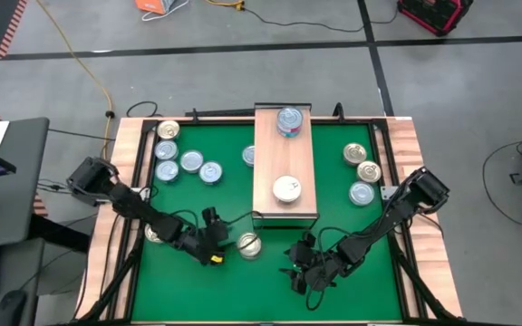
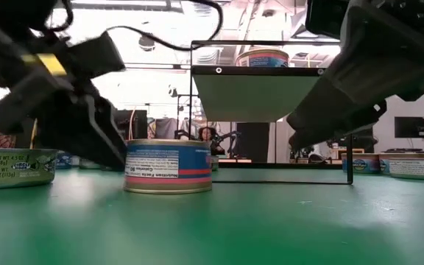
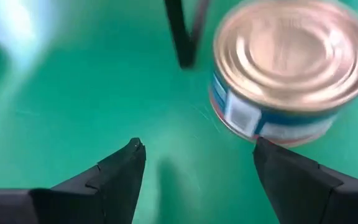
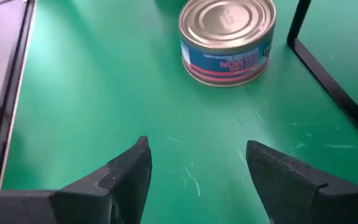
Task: Stack canned seafood by type on shelf
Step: Stack the blue tuna can on top of the blue tuna can on the shelf
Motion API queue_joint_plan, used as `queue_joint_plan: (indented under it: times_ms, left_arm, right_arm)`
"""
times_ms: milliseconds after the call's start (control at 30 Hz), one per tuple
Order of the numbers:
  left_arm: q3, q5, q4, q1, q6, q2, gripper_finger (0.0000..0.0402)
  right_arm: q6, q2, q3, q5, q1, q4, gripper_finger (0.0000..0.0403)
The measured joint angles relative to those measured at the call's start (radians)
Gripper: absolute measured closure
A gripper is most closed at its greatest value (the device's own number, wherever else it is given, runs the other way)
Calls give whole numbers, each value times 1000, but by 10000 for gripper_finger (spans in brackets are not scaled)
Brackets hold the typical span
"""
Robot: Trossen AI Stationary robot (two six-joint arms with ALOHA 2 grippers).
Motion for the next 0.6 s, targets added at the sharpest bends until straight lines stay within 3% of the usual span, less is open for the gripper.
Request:
queue_joint_plan:
  times_ms: [67, 300, 400, 600]
  left_arm:
    - [0, -53, -4, -30, 7, -32, 114]
    - [1, -10, -25, -116, 124, -52, 114]
    - [0, -8, -76, -105, 121, -51, 114]
    - [0, 90, -26, -27, 235, -51, 114]
  right_arm:
    - [-1, 0, 0, 0, 0, -1, 118]
    - [-50, 0, 0, 0, -4, 0, 118]
    - [-86, 0, 0, 0, -6, 5, 118]
    - [-165, 0, 0, -17, -50, 17, 118]
